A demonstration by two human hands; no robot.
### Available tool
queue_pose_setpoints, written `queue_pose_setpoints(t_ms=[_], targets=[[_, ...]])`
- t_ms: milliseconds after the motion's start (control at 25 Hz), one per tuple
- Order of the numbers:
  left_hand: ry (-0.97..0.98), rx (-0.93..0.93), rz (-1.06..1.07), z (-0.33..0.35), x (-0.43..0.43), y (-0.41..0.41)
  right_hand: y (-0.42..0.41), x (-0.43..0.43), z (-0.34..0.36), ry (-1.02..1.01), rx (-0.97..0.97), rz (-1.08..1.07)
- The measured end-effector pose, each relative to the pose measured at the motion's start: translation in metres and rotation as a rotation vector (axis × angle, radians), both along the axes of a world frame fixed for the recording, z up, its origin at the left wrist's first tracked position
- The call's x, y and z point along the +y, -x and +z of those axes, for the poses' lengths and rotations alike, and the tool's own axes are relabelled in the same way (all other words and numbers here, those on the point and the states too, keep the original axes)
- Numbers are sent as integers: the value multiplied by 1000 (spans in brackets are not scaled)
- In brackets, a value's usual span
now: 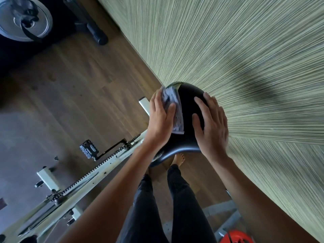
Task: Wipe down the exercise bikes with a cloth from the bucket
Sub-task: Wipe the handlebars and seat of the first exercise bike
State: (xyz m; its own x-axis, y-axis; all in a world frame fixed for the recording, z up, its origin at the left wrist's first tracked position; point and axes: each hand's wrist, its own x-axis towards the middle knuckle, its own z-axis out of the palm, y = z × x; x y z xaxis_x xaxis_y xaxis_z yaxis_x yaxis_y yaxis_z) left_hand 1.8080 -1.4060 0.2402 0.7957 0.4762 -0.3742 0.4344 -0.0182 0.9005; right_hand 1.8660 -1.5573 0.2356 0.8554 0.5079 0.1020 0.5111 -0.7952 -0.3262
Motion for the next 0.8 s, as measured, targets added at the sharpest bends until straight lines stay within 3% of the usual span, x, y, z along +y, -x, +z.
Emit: queue_pose_setpoints(t_ms=[160,240,400,640,800], targets=[[80,-24,38,-4,16,-14,0,0,-1,0,-8,-8],[-7,-81,-38,-6,37,-51,0,1,-2,13,-19,-11],[-139,-15,-239,-1,51,-90,-2,-1,-3,10,-54,2],[76,74,73,-14,35,-46,-1,2,-2,40,-31,-9],[158,140,148,-4,13,-19,1,3,1,38,3,-14]])
